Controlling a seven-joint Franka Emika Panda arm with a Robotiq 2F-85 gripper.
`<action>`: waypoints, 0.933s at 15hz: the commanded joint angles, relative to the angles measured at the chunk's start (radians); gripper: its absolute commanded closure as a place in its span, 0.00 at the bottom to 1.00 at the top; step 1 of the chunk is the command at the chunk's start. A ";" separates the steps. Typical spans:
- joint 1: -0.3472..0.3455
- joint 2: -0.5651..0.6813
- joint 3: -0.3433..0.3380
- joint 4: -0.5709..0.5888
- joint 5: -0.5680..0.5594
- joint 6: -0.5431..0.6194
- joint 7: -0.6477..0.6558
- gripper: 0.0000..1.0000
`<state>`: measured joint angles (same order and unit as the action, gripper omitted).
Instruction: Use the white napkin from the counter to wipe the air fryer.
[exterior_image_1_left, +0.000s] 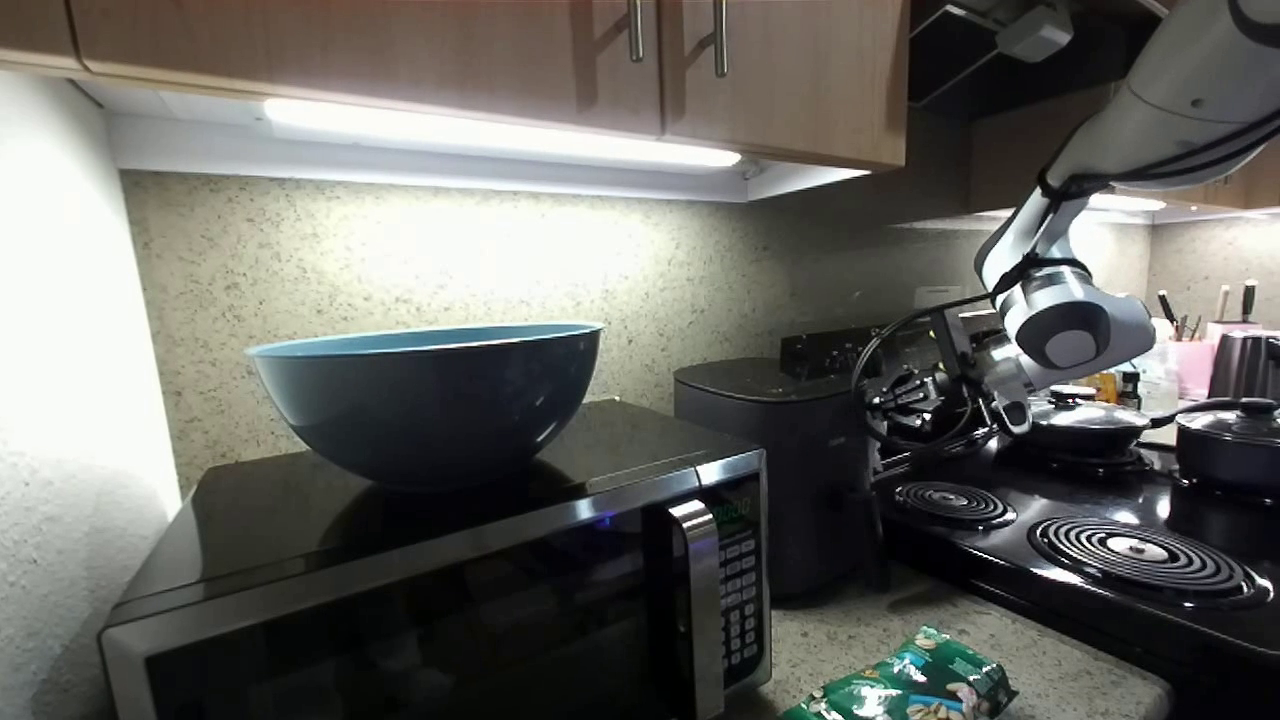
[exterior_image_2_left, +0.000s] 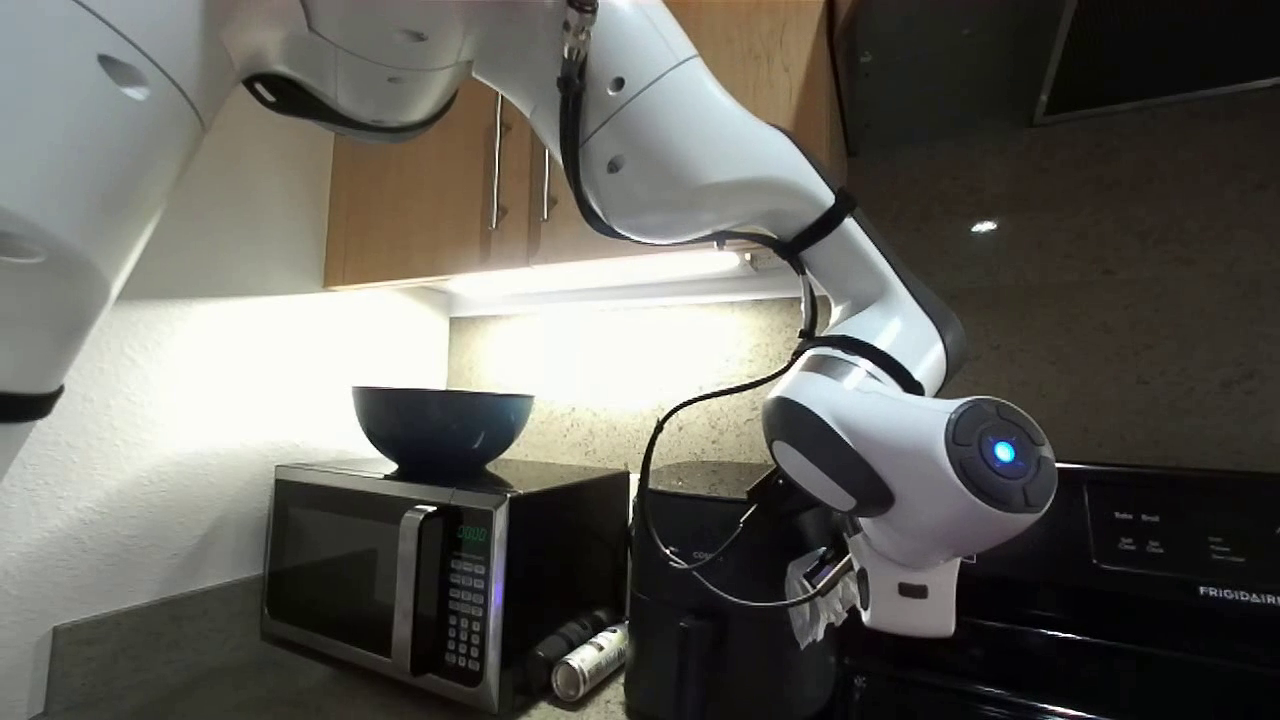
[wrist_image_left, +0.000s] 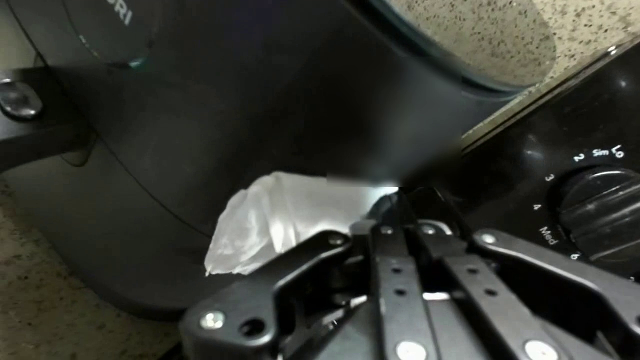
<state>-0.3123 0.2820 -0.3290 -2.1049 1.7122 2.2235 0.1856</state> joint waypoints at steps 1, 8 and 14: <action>-0.012 -0.063 0.000 -0.036 -0.126 -0.079 0.117 1.00; -0.061 -0.213 -0.047 -0.103 -0.180 -0.290 0.115 1.00; -0.054 -0.235 -0.060 -0.135 -0.310 -0.324 0.199 1.00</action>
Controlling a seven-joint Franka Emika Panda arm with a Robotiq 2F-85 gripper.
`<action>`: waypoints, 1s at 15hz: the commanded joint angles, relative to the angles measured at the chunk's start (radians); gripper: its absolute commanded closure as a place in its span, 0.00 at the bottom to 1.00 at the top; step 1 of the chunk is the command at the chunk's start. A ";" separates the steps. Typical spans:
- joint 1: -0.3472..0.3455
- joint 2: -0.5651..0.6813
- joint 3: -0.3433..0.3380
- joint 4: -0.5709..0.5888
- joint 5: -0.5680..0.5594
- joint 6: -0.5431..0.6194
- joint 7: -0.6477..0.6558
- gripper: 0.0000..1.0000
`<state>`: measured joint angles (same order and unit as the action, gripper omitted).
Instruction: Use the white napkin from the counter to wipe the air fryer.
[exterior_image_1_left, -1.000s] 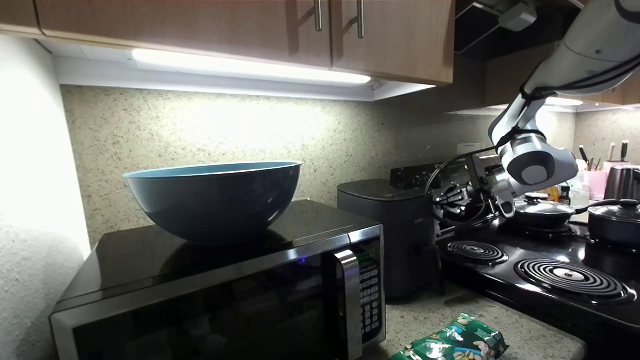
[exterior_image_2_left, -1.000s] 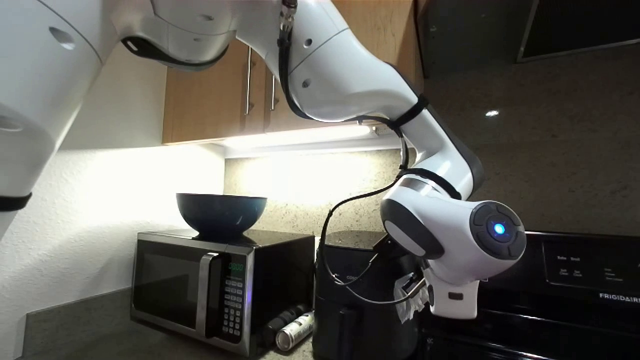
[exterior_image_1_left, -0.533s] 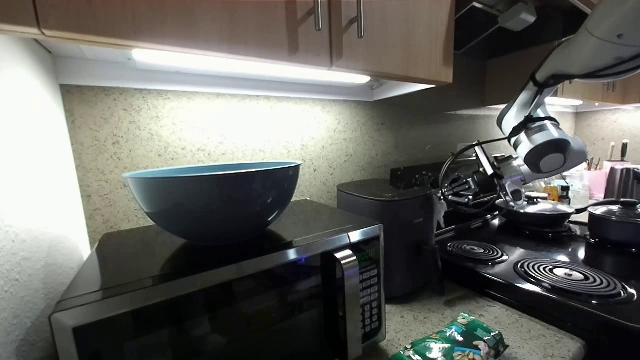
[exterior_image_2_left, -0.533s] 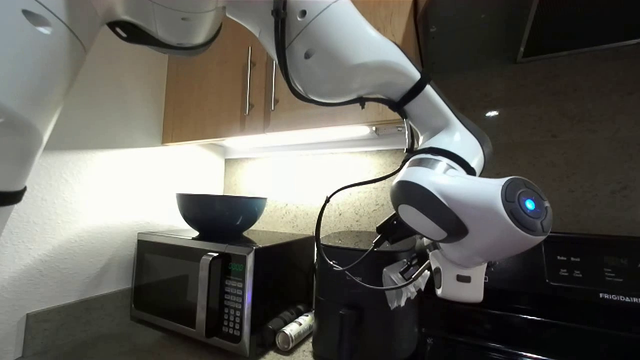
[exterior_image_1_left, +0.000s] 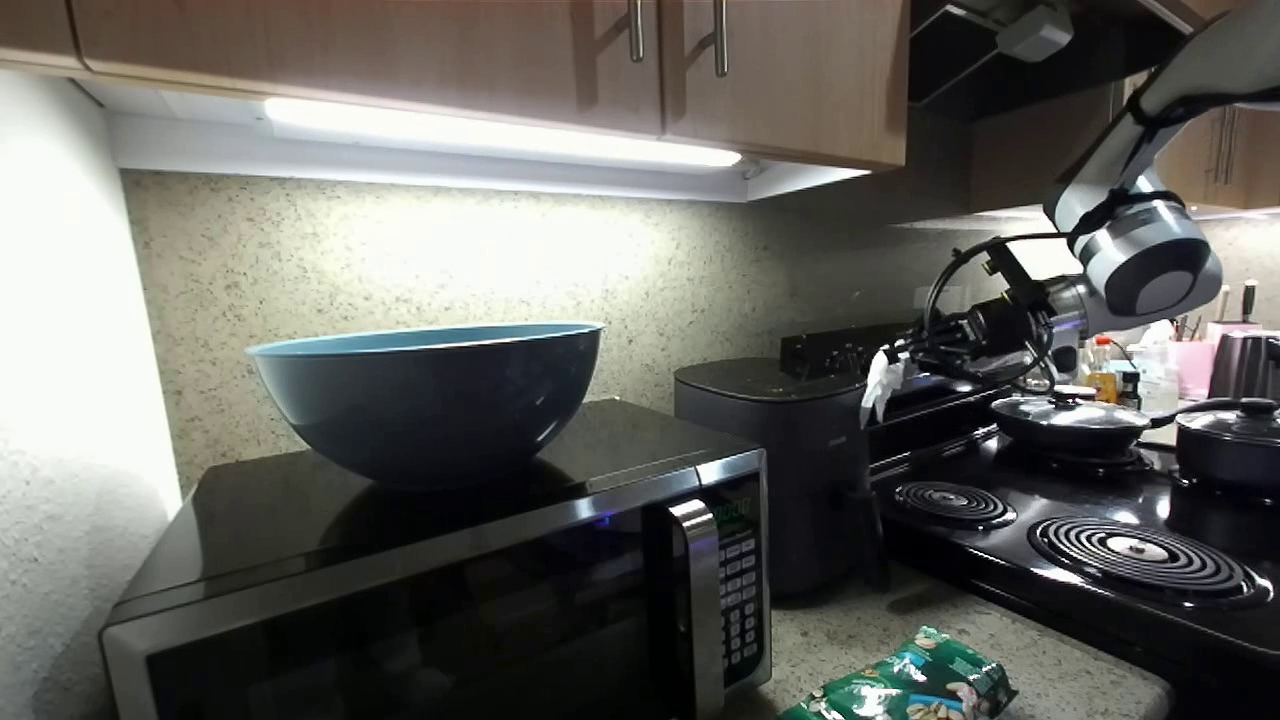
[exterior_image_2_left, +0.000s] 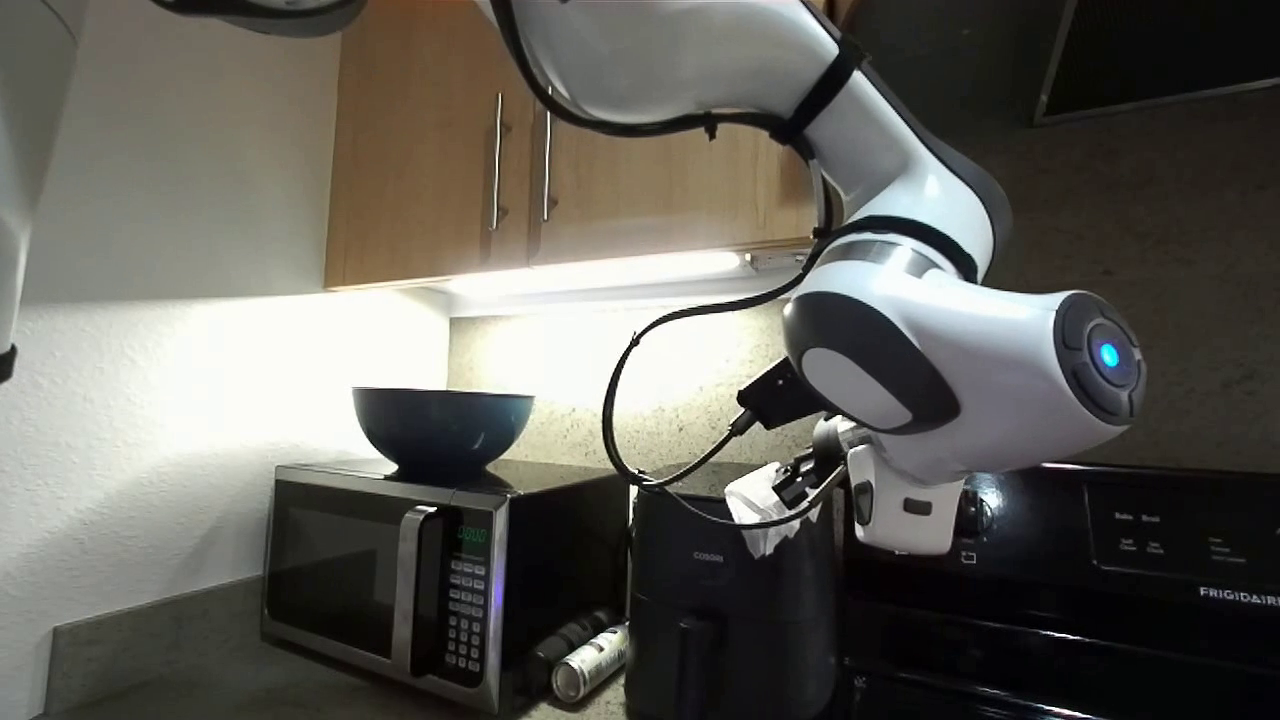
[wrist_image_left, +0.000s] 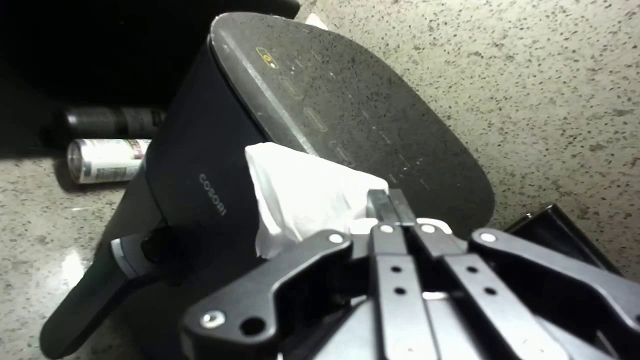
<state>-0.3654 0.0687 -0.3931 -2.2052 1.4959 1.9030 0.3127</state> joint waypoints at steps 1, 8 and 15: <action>0.004 -0.012 0.007 -0.039 -0.133 0.008 0.096 1.00; 0.057 0.078 0.060 -0.037 -0.130 0.186 0.056 1.00; 0.082 0.104 0.101 -0.001 -0.025 0.249 -0.013 1.00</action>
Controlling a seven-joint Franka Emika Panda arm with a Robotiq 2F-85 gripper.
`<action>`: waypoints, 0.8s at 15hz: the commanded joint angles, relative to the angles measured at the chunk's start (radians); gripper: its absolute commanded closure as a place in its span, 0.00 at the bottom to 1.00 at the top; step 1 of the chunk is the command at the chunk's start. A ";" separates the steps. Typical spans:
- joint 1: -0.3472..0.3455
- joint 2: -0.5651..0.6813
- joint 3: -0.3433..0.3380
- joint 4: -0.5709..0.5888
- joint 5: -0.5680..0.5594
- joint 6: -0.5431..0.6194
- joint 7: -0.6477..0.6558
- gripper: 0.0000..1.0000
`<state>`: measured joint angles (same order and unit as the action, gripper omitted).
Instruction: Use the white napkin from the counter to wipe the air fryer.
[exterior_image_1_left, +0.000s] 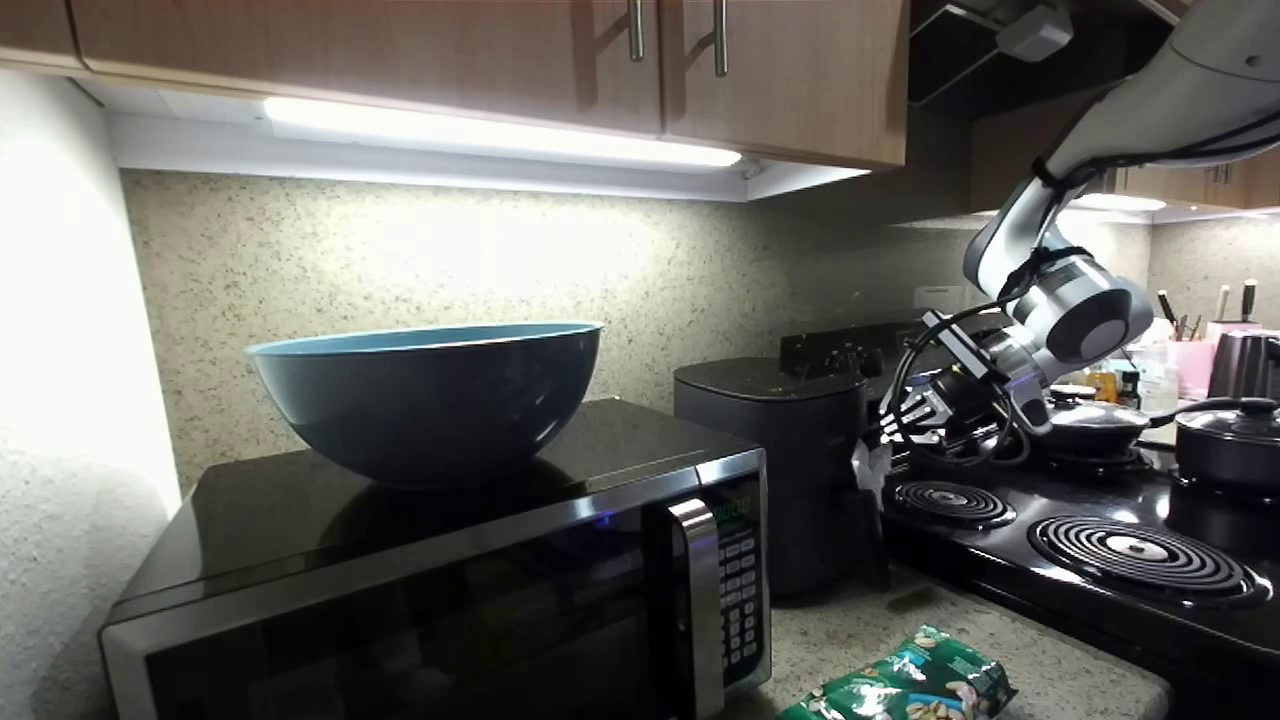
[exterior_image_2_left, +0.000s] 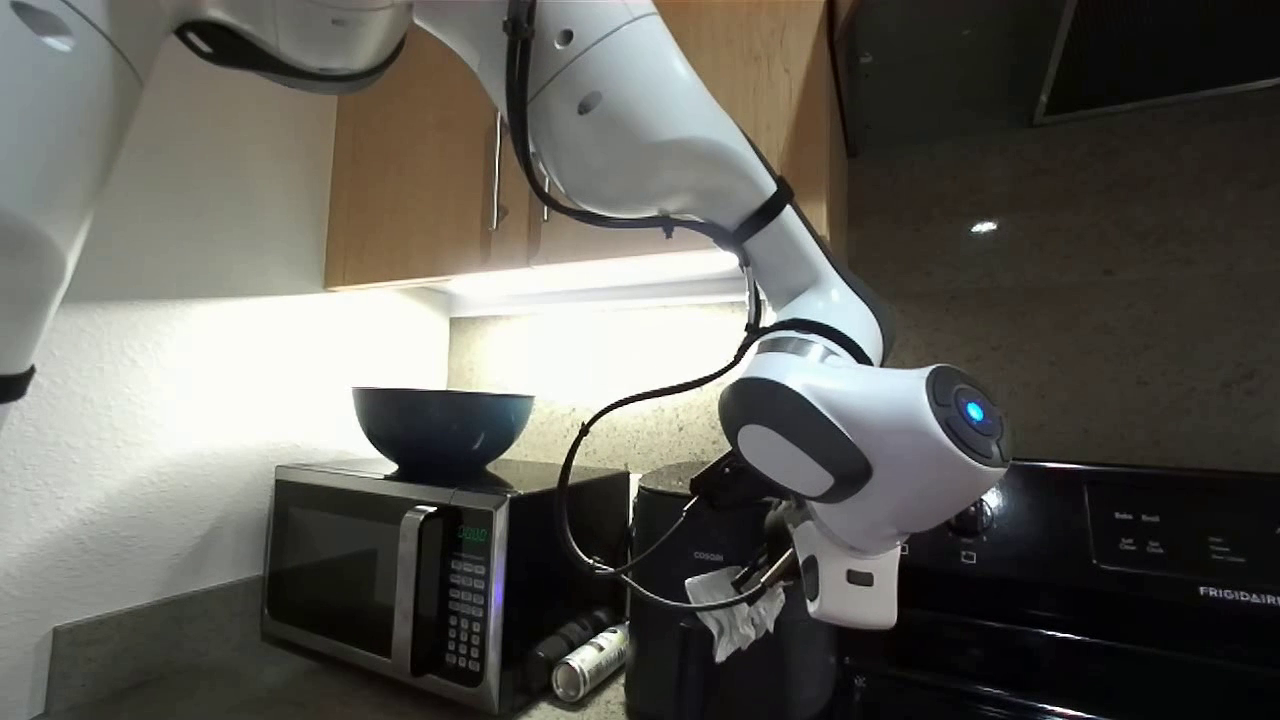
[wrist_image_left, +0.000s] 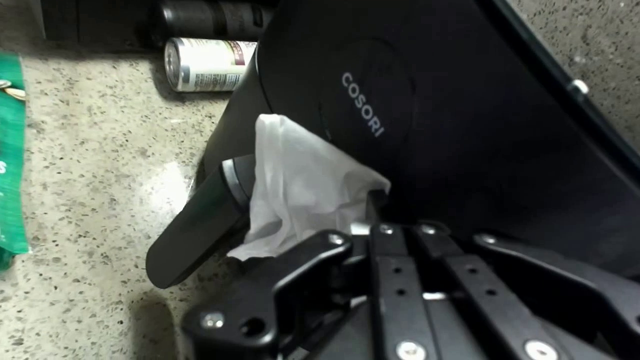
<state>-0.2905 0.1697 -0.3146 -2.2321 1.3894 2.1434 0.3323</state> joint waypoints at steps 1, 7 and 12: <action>0.003 -0.009 0.020 0.020 0.089 -0.008 -0.034 1.00; -0.029 -0.111 -0.006 -0.062 0.161 -0.115 -0.132 1.00; -0.044 -0.192 -0.031 -0.098 0.186 -0.255 -0.208 1.00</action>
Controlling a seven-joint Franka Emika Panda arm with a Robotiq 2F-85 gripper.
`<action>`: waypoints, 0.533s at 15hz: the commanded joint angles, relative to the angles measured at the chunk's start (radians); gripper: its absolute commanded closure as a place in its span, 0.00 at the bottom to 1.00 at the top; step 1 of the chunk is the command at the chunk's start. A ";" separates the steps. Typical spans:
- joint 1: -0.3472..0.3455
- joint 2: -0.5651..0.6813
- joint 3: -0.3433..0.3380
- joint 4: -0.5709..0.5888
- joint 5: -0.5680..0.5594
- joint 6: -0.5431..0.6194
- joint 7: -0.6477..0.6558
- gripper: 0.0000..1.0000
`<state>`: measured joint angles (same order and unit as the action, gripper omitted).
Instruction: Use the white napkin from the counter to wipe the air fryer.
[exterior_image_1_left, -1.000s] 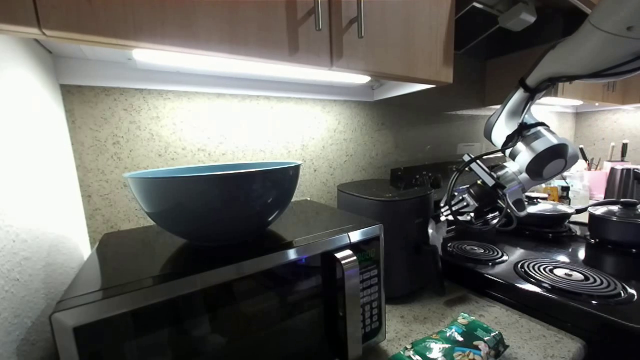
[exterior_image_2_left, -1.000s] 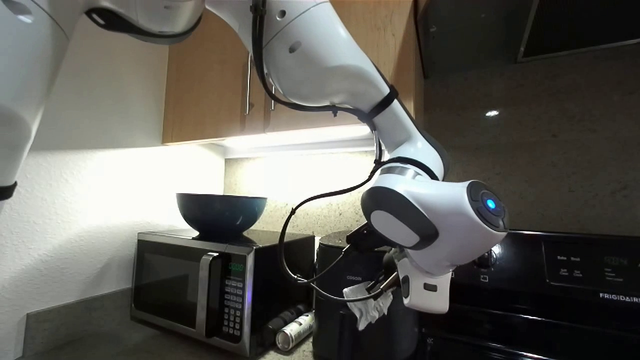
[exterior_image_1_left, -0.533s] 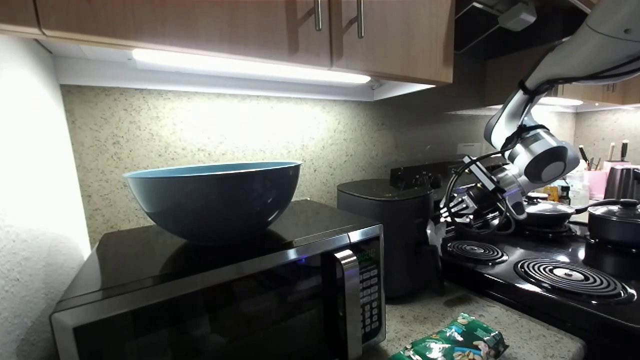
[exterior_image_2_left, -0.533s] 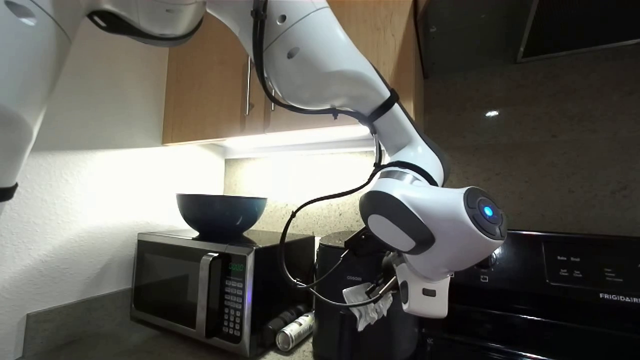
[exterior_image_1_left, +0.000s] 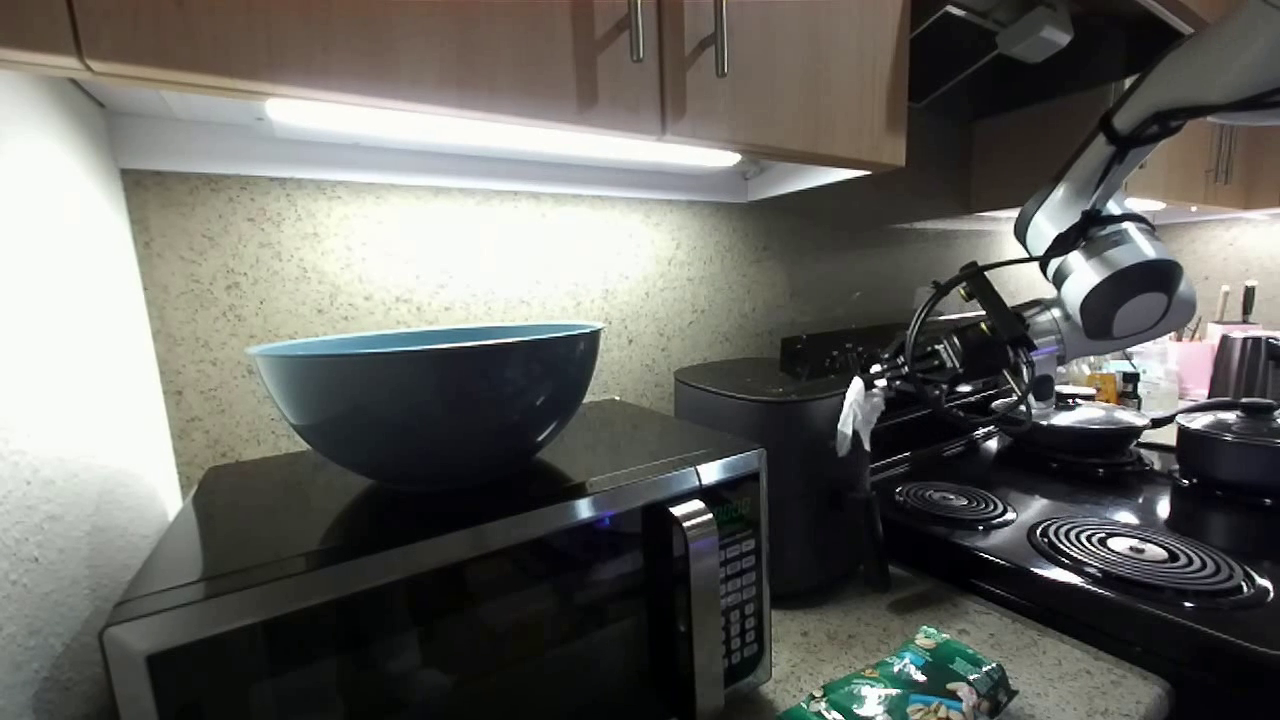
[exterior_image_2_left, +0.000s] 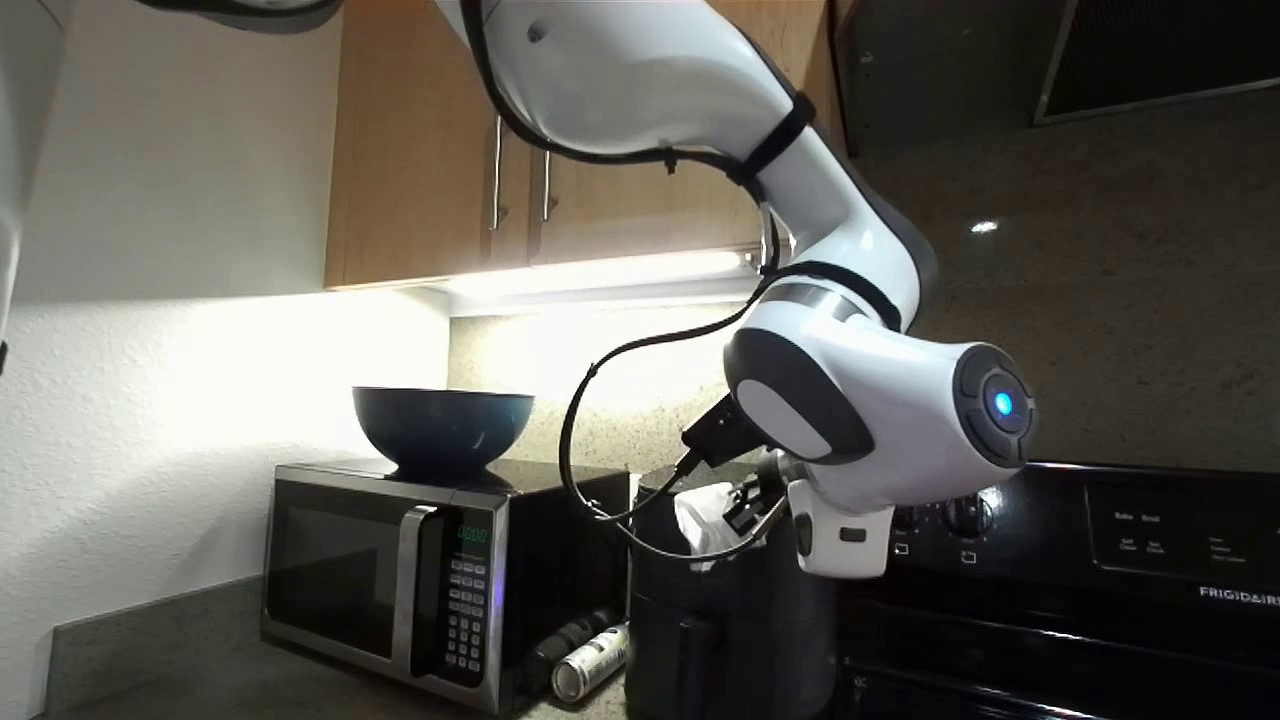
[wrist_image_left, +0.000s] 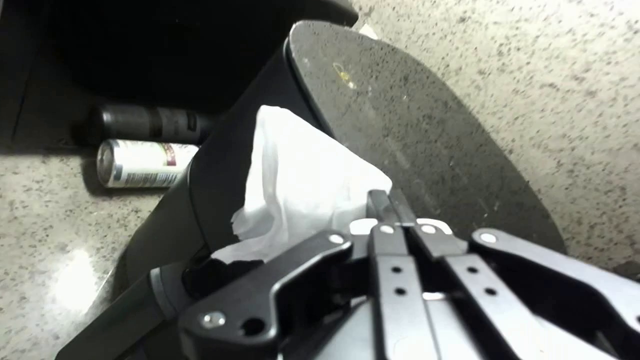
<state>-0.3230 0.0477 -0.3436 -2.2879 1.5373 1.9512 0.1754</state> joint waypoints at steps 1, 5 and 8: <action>-0.011 -0.078 -0.003 -0.042 0.036 -0.077 -0.049 1.00; -0.001 -0.088 0.007 -0.038 -0.085 0.031 0.023 1.00; 0.003 -0.066 0.013 -0.052 -0.205 0.178 0.064 1.00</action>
<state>-0.3218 -0.0106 -0.3430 -2.3046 1.4216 2.0117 0.1885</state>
